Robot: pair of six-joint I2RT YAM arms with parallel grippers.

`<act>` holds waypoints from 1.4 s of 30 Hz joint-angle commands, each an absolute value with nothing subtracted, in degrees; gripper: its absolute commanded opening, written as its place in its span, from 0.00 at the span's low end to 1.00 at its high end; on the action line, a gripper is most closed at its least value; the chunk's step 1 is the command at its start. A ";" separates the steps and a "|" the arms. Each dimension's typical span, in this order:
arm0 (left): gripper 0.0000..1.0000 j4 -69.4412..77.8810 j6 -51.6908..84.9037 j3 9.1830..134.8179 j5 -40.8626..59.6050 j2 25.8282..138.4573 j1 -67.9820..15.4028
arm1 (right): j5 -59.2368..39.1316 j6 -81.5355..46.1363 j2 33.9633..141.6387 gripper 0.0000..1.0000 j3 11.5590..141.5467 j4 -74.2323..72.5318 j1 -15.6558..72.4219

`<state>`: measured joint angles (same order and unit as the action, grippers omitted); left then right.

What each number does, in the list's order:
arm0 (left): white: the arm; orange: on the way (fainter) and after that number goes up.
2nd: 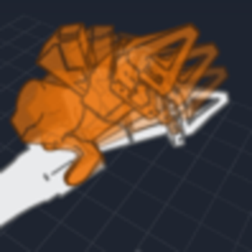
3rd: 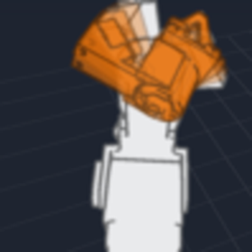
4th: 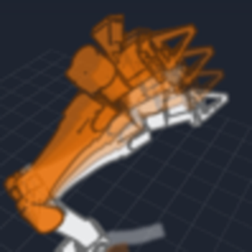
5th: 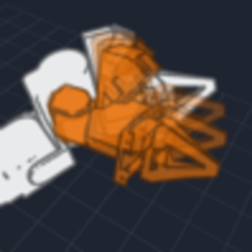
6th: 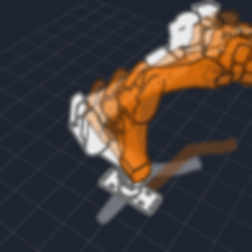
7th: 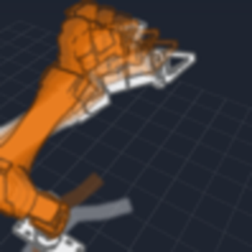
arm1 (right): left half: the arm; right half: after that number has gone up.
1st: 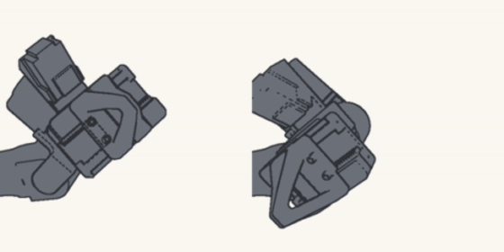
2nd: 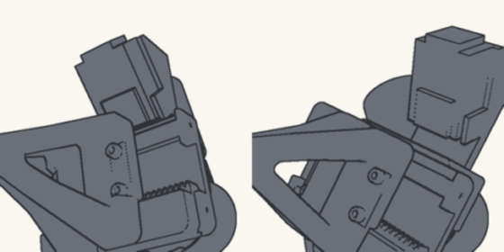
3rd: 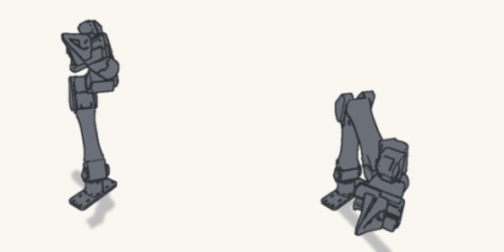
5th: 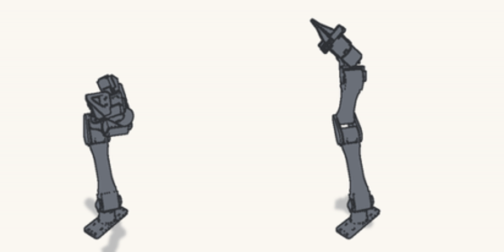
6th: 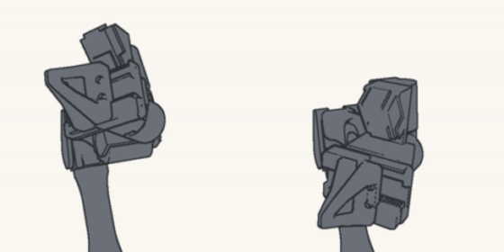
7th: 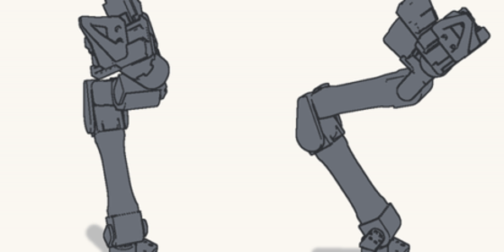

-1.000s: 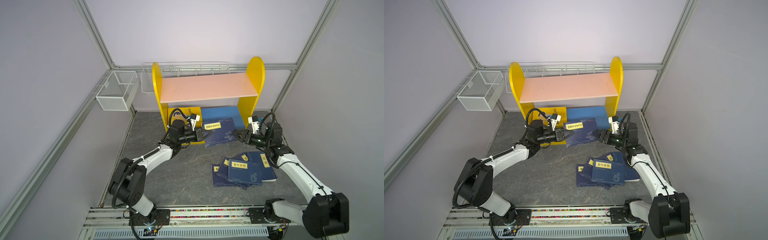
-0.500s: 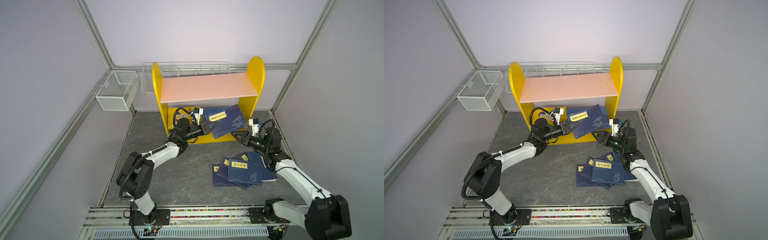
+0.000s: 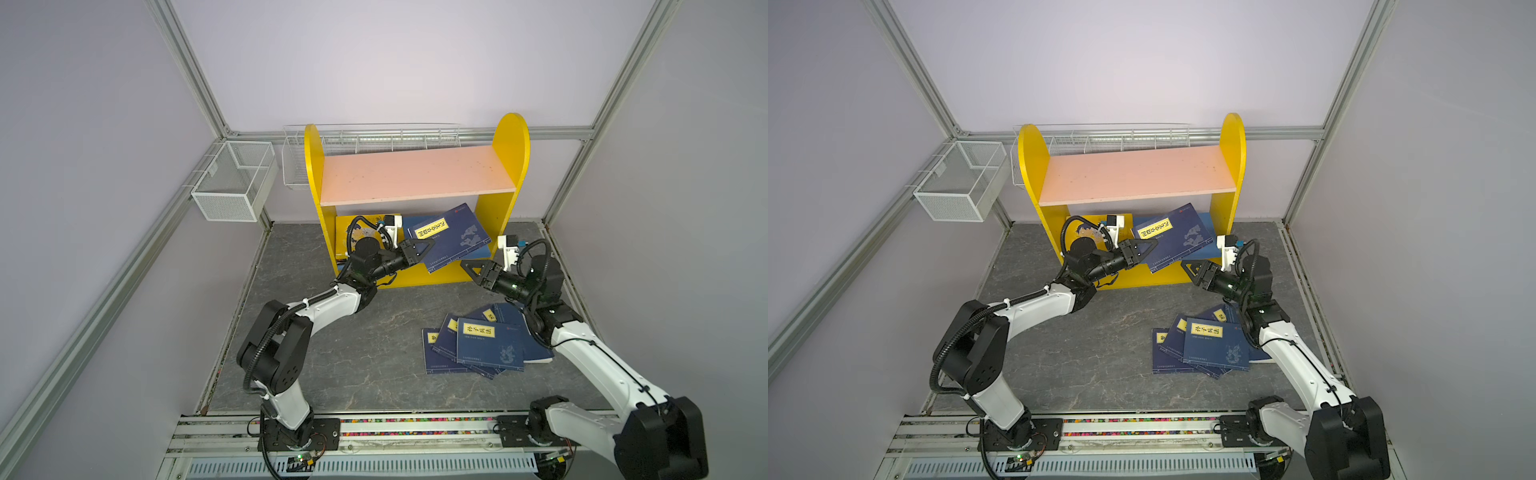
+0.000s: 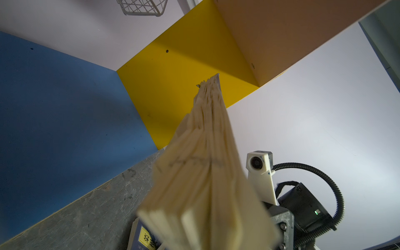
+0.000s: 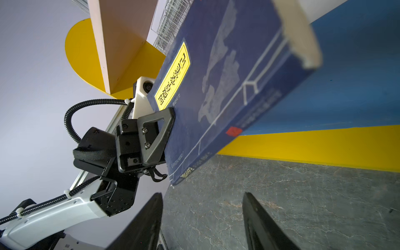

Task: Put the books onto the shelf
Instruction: 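Carry the upright dark blue book onto the blue shelf beside the yellow books, then lay the dark blue book flat on the shelf and open both grippers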

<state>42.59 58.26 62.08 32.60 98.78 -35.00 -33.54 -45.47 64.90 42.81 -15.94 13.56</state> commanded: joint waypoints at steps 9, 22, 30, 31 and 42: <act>0.00 45.27 58.97 63.62 32.94 100.13 -35.33 | -31.00 -51.15 70.90 0.39 46.14 -26.15 14.30; 0.36 39.07 54.84 64.12 31.43 98.42 -35.51 | -19.78 -52.65 72.53 0.10 47.59 -22.35 17.01; 0.83 18.19 40.46 63.19 16.83 87.32 -36.46 | -16.14 -53.53 78.79 0.06 52.15 -23.08 16.78; 0.84 16.11 38.93 63.02 14.83 85.98 -36.69 | -15.84 -54.34 80.06 0.06 52.69 -23.75 16.74; 0.84 8.51 34.81 59.38 8.02 78.74 -36.74 | -10.05 -66.09 90.26 0.09 54.82 -32.77 16.34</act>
